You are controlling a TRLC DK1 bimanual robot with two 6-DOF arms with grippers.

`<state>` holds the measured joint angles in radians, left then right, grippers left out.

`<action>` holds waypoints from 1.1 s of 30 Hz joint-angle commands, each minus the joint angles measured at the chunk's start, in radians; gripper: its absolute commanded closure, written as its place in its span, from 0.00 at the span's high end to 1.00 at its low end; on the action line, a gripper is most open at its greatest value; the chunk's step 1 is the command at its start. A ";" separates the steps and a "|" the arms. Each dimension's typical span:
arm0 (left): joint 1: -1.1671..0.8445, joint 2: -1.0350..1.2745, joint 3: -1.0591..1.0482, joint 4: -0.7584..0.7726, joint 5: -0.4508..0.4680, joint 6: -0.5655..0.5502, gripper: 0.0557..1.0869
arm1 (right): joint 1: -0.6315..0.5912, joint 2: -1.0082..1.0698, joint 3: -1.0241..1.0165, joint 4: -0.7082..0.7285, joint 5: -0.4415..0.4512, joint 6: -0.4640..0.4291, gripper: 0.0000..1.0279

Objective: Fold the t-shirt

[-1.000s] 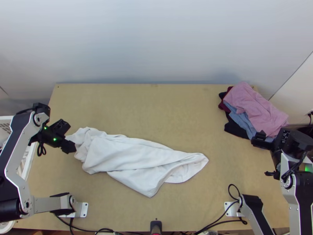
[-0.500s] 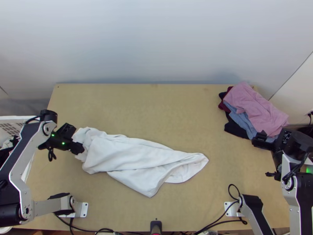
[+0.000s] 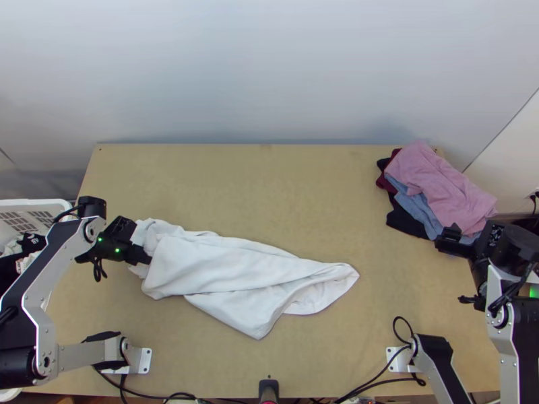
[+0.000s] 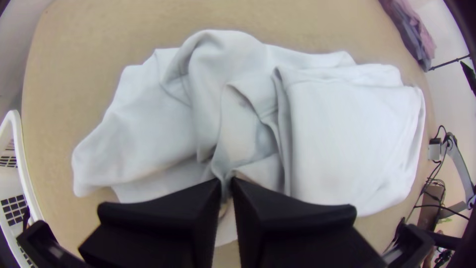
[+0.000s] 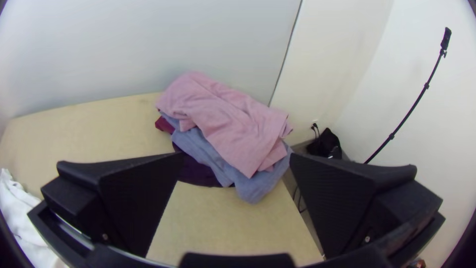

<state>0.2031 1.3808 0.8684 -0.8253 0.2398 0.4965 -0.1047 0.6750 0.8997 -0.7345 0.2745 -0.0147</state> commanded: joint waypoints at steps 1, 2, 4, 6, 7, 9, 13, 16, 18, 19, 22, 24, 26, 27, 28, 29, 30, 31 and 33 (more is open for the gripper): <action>0.024 -0.017 0.015 0.012 0.001 -0.012 0.04 | 0.000 0.012 0.011 0.001 0.000 0.001 0.96; 0.036 -0.019 0.029 -0.001 0.001 -0.012 0.04 | 0.000 0.014 0.015 0.001 0.000 0.001 0.96; 0.087 -0.019 0.069 -0.040 0.047 -0.012 0.04 | 0.000 0.015 0.019 0.001 0.000 0.001 0.96; 0.150 -0.011 0.109 -0.071 0.093 -0.010 0.04 | 0.000 0.015 0.021 0.001 0.000 0.001 0.96; 0.180 -0.008 0.133 -0.081 0.107 -0.010 0.04 | 0.002 0.015 0.022 0.001 0.000 0.001 0.96; 0.248 -0.009 0.188 -0.103 0.124 -0.010 0.04 | 0.002 0.015 0.024 0.000 0.000 0.001 0.96; 0.404 0.023 0.330 -0.129 0.144 0.001 0.04 | 0.003 0.015 0.021 -0.002 -0.001 0.002 0.96; 0.516 0.103 0.497 -0.184 0.190 0.010 0.04 | 0.019 0.015 0.016 0.000 -0.001 0.009 0.96; 0.576 0.149 0.615 -0.229 0.224 0.004 0.04 | 0.019 0.015 0.016 0.000 -0.001 0.013 0.96; 0.608 0.170 0.684 -0.250 0.250 -0.009 0.04 | 0.019 0.015 0.016 -0.002 -0.001 0.013 0.96; 0.625 0.201 0.820 -0.322 0.297 -0.038 0.04 | 0.019 0.015 0.016 -0.002 -0.001 0.016 0.96; 0.605 0.207 0.911 -0.382 0.337 -0.061 0.04 | 0.020 0.015 0.016 0.000 -0.001 0.016 0.96; 0.549 0.201 0.977 -0.417 0.377 -0.125 0.04 | 0.022 0.015 0.015 -0.002 -0.001 0.021 0.96; 0.507 0.193 0.995 -0.433 0.411 -0.171 0.04 | 0.022 0.015 0.013 -0.002 -0.003 0.022 0.96; 0.449 0.178 0.998 -0.442 0.443 -0.207 0.04 | 0.023 0.015 0.013 -0.002 -0.003 0.024 0.96; 0.386 0.162 0.998 -0.443 0.446 -0.230 0.04 | 0.025 0.015 0.011 -0.002 -0.003 0.024 0.96; 0.297 0.147 1.000 -0.443 0.444 -0.250 0.04 | 0.026 0.015 0.013 -0.002 -0.003 0.024 0.96; 0.259 0.146 1.006 -0.442 0.444 -0.262 0.04 | 0.026 0.015 0.015 -0.003 -0.003 0.024 0.96; 0.117 0.144 1.032 -0.437 0.444 -0.332 0.04 | 0.026 0.012 0.018 -0.013 -0.001 0.022 0.96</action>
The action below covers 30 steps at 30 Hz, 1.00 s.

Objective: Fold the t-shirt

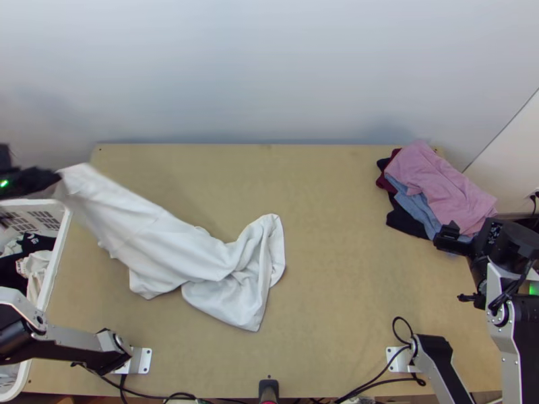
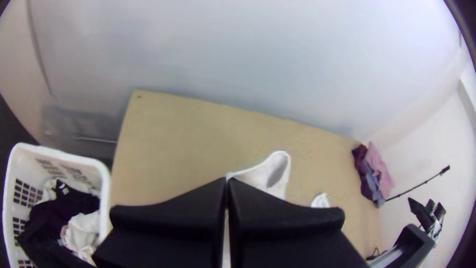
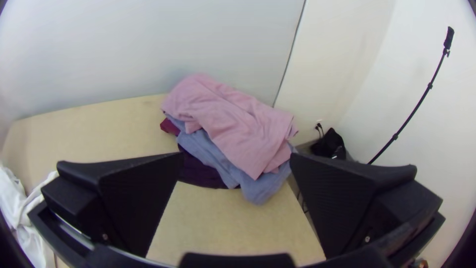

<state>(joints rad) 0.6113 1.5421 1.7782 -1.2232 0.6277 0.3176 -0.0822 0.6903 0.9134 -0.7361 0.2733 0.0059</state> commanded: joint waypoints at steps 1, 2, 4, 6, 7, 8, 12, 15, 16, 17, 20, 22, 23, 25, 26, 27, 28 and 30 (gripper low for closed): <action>-0.351 -0.016 0.138 -0.035 0.056 -0.187 0.04 | 0.004 -0.006 0.004 -0.016 0.000 0.000 0.96; -0.416 -0.013 0.150 -0.029 0.056 -0.218 0.04 | 0.004 -0.011 0.004 -0.022 0.000 0.000 0.96; -0.551 -0.008 0.162 -0.015 0.056 -0.268 0.04 | 0.004 -0.023 0.002 -0.032 0.000 -0.001 0.96; -0.683 0.001 0.173 -0.004 0.055 -0.290 0.04 | 0.004 -0.040 -0.005 -0.043 0.001 -0.004 0.96; -0.749 0.009 0.179 0.005 0.053 -0.295 0.04 | 0.002 -0.048 -0.010 -0.049 0.001 -0.007 0.96; -0.806 0.023 0.191 0.016 0.052 -0.305 0.04 | 0.001 -0.055 -0.013 -0.057 0.001 -0.007 0.96; -1.009 0.116 0.303 0.014 0.053 -0.359 0.04 | -0.014 -0.092 -0.027 -0.091 0.001 -0.007 0.96; -1.159 0.182 0.375 0.013 0.053 -0.373 0.04 | -0.047 -0.123 -0.036 -0.117 0.003 -0.007 0.96; -1.205 0.204 0.389 0.014 0.053 -0.382 0.04 | -0.059 -0.132 -0.041 -0.126 0.003 -0.007 0.96; -1.251 0.228 0.402 0.016 0.053 -0.384 0.04 | -0.073 -0.143 -0.045 -0.138 0.003 -0.011 0.96; -1.381 0.303 0.437 0.044 0.053 -0.385 0.04 | -0.125 -0.181 -0.050 -0.167 0.003 -0.032 0.96; -1.453 0.357 0.464 0.079 0.053 -0.394 0.04 | -0.176 -0.204 -0.051 -0.183 0.003 -0.052 0.96; -1.483 0.381 0.469 0.103 0.052 -0.396 0.04 | -0.203 -0.213 -0.051 -0.189 0.003 -0.063 0.96; -1.524 0.429 0.472 0.171 0.049 -0.397 0.04 | -0.257 -0.238 -0.053 -0.200 0.003 -0.080 0.96; -1.536 0.457 0.480 0.203 0.049 -0.414 0.04 | -0.281 -0.250 -0.056 -0.201 0.003 -0.089 0.96; -1.546 0.486 0.489 0.241 0.049 -0.443 0.04 | -0.303 -0.262 -0.061 -0.207 0.003 -0.098 0.96; -1.555 0.509 0.492 0.283 0.049 -0.468 0.04 | -0.318 -0.275 -0.065 -0.215 0.003 -0.107 0.96; -1.569 0.556 0.492 0.361 0.049 -0.499 0.05 | -0.341 -0.295 -0.076 -0.229 0.004 -0.113 0.96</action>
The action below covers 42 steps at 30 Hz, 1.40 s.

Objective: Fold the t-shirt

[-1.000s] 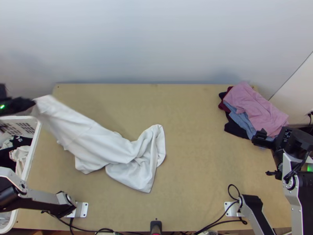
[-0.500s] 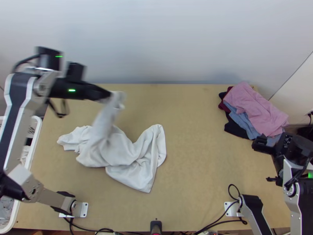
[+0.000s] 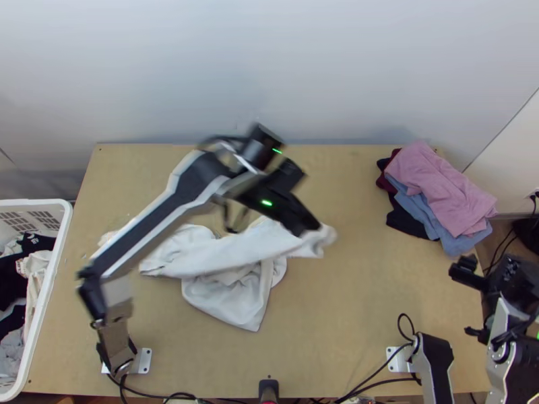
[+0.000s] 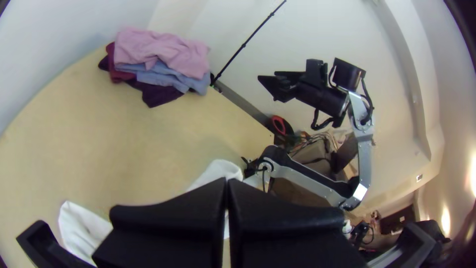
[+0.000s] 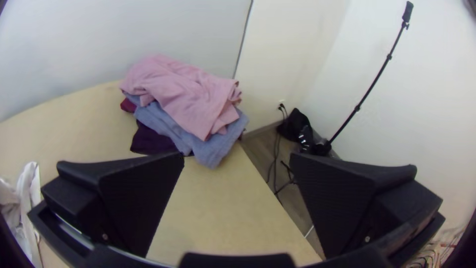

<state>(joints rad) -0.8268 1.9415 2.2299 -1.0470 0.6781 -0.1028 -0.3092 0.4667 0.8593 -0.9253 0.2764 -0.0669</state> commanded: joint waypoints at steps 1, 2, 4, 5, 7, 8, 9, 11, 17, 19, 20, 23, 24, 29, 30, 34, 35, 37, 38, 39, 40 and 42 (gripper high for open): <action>-0.141 0.180 0.040 0.216 -0.003 -0.090 0.05 | -0.119 -0.082 -0.028 -0.043 0.001 -0.043 0.96; -0.147 0.203 0.040 0.243 -0.002 -0.109 0.12 | -0.120 -0.089 -0.031 -0.046 0.001 -0.043 0.96; -0.164 0.241 0.047 0.269 -0.002 -0.123 0.53 | -0.125 -0.096 -0.032 -0.047 0.000 -0.042 0.96; -0.167 0.255 0.051 0.269 -0.002 -0.124 0.75 | -0.128 -0.096 -0.032 -0.047 0.000 -0.040 0.96; -0.172 0.269 0.048 0.263 -0.002 -0.123 0.96 | -0.128 -0.091 -0.036 -0.046 0.000 -0.040 0.96; -0.172 0.269 0.045 0.260 -0.002 -0.123 0.96 | -0.128 -0.086 -0.039 -0.043 0.000 -0.040 0.96; -0.170 0.269 0.042 0.255 -0.002 -0.123 0.96 | -0.128 -0.083 -0.042 -0.038 -0.002 -0.040 0.96; -0.164 0.263 0.037 0.232 0.000 -0.117 0.96 | -0.128 -0.076 -0.048 -0.023 -0.003 -0.040 0.96; -0.081 0.224 0.019 0.107 -0.006 -0.005 0.96 | -0.053 -0.011 -0.054 0.005 -0.019 -0.036 0.96; -0.032 0.200 -0.021 0.064 -0.064 0.029 0.96 | 0.019 0.013 -0.055 0.002 -0.020 -0.036 0.96; -0.003 0.189 -0.044 0.047 -0.101 0.031 0.96 | 0.059 0.027 -0.055 -0.003 -0.020 -0.036 0.96; 0.063 0.123 -0.158 0.028 -0.222 0.026 0.95 | 0.165 0.082 -0.045 -0.012 -0.022 -0.027 0.93; 0.075 0.099 -0.194 0.028 -0.264 0.029 0.95 | 0.188 0.099 -0.042 -0.012 -0.023 -0.025 0.93; 0.161 -0.030 -0.354 0.021 -0.428 0.049 0.95 | 0.288 0.196 0.004 0.008 -0.062 -0.005 0.93; 0.186 -0.059 -0.383 0.021 -0.445 0.049 0.95 | 0.302 0.227 0.024 0.006 -0.088 0.007 0.93; 0.288 -0.193 -0.527 0.031 -0.466 0.049 0.95 | 0.401 0.329 0.095 -0.012 -0.213 0.058 0.93; 0.314 -0.225 -0.569 0.033 -0.482 0.052 0.95 | 0.432 0.349 0.106 -0.007 -0.220 0.059 0.93; 0.371 -0.283 -0.644 0.031 -0.496 0.069 0.95 | 0.484 0.391 0.132 -0.014 -0.272 0.079 0.93; 0.402 -0.314 -0.676 0.028 -0.502 0.075 0.95 | 0.506 0.412 0.144 -0.021 -0.301 0.090 0.93; 0.433 -0.343 -0.708 0.025 -0.505 0.083 0.95 | 0.536 0.437 0.156 -0.033 -0.322 0.102 0.93; 0.465 -0.375 -0.734 0.024 -0.508 0.091 0.95 | 0.573 0.455 0.167 -0.043 -0.336 0.102 0.93; 0.534 -0.435 -0.780 0.021 -0.506 0.101 0.95 | 0.659 0.486 0.181 -0.047 -0.338 0.099 0.93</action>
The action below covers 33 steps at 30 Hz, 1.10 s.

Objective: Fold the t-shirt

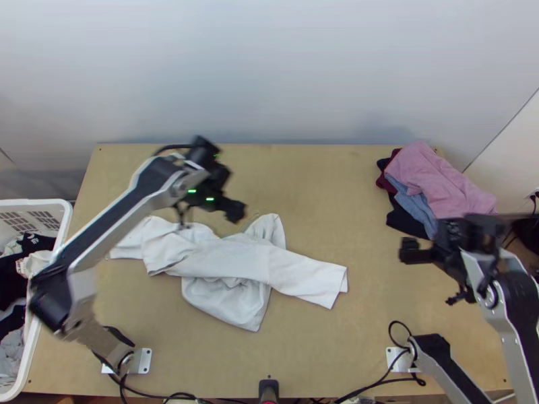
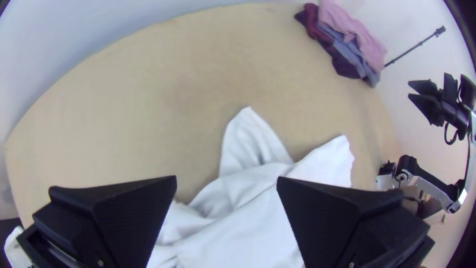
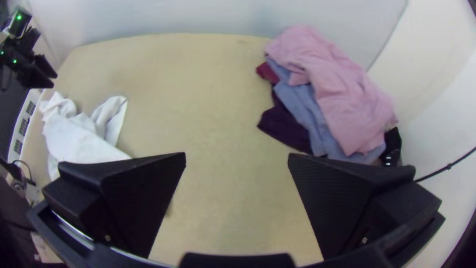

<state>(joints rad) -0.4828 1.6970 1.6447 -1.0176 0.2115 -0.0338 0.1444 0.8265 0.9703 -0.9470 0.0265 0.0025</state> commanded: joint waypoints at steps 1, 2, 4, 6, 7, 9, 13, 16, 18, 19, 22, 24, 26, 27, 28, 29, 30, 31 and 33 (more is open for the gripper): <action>0.219 -0.220 -0.218 -0.009 -0.040 0.038 0.95 | 0.245 0.145 0.080 -0.033 -0.091 0.025 0.93; 0.245 -0.246 -0.240 -0.013 -0.041 0.049 0.95 | 0.279 0.164 0.093 -0.039 -0.100 0.021 0.93; 0.293 -0.290 -0.279 -0.027 -0.043 0.077 0.95 | 0.348 0.212 0.127 -0.052 -0.111 0.019 0.93; 0.326 -0.333 -0.315 -0.041 -0.058 0.087 0.95 | 0.409 0.260 0.166 -0.058 -0.111 0.010 0.93; 0.342 -0.355 -0.332 -0.045 -0.067 0.089 0.95 | 0.439 0.290 0.188 -0.058 -0.111 0.008 0.93; 0.377 -0.398 -0.372 -0.045 -0.069 0.089 0.95 | 0.485 0.356 0.235 -0.058 -0.111 0.004 0.93; 0.434 -0.459 -0.439 -0.045 -0.077 0.092 0.95 | 0.580 0.499 0.350 -0.058 -0.115 -0.001 0.93; 0.467 -0.493 -0.468 -0.045 -0.095 0.095 0.95 | 0.646 0.591 0.443 -0.058 -0.149 0.001 0.93; 0.489 -0.516 -0.484 -0.045 -0.101 0.104 0.95 | 0.675 0.652 0.493 -0.058 -0.191 0.007 0.93; 0.501 -0.525 -0.491 -0.045 -0.103 0.107 0.95 | 0.692 0.680 0.516 -0.058 -0.206 0.008 0.93; 0.535 -0.553 -0.510 -0.050 -0.112 0.114 0.95 | 0.741 0.755 0.581 -0.058 -0.232 0.008 0.93; 0.563 -0.571 -0.522 -0.050 -0.112 0.121 0.95 | 0.771 0.803 0.616 -0.058 -0.238 0.001 0.93; 0.582 -0.588 -0.531 -0.050 -0.112 0.129 0.95 | 0.791 0.843 0.647 -0.058 -0.244 -0.006 0.93; 0.590 -0.596 -0.537 -0.052 -0.112 0.129 0.95 | 0.796 0.862 0.663 -0.058 -0.246 -0.006 0.93; 0.596 -0.600 -0.545 -0.050 -0.112 0.129 0.95 | 0.799 0.881 0.680 -0.058 -0.246 -0.007 0.93; 0.604 -0.606 -0.553 -0.050 -0.112 0.132 0.95 | 0.799 0.899 0.700 -0.058 -0.250 -0.009 0.93; 0.609 -0.609 -0.560 -0.050 -0.112 0.135 0.95 | 0.799 0.919 0.723 -0.056 -0.254 -0.009 0.93; 0.612 -0.612 -0.568 -0.049 -0.112 0.135 0.95 | 0.799 0.939 0.749 -0.056 -0.254 -0.009 0.93; 0.619 -0.612 -0.585 -0.039 -0.112 0.137 0.95 | 0.799 0.976 0.800 -0.047 -0.254 -0.004 0.93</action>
<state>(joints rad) 0.0910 1.1164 1.1103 -1.0676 0.1028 0.0917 0.9096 1.6680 1.6268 -1.0042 -0.2115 -0.0006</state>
